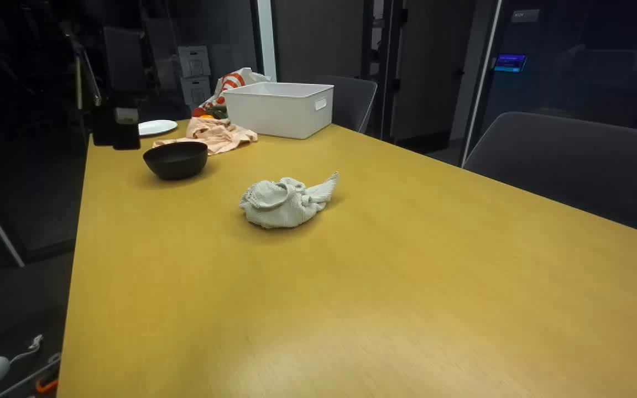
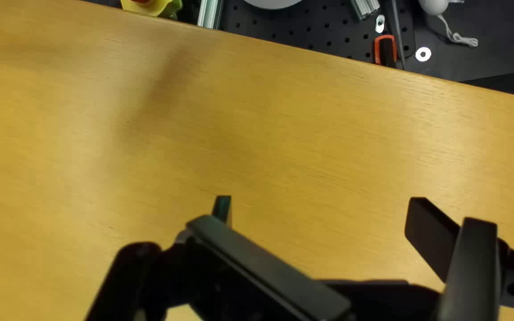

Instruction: Unfold the towel on the right.

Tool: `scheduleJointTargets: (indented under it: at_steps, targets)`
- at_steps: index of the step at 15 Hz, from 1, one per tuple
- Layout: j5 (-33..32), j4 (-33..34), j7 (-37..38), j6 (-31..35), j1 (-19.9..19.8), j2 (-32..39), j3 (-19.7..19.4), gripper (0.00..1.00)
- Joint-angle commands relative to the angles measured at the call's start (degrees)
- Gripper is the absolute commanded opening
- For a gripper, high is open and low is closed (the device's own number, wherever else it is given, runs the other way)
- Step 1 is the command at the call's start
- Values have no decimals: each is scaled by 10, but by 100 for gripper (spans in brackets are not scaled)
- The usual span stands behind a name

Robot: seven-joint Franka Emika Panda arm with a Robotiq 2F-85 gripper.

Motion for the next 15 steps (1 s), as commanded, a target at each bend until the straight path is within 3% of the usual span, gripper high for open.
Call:
scheduleJointTargets:
  at_steps: [1, 6, 10, 15]
  targets:
    - [-1, 3, 2, -1, 4, 0, -3, 100]
    - [2, 6, 4, 4, 5, 2, -2, 100]
    - [3, -1, 14, 115, 14, 40, 13, 100]
    - [-35, 6, 28, 283, 6, 141, 31, 100]
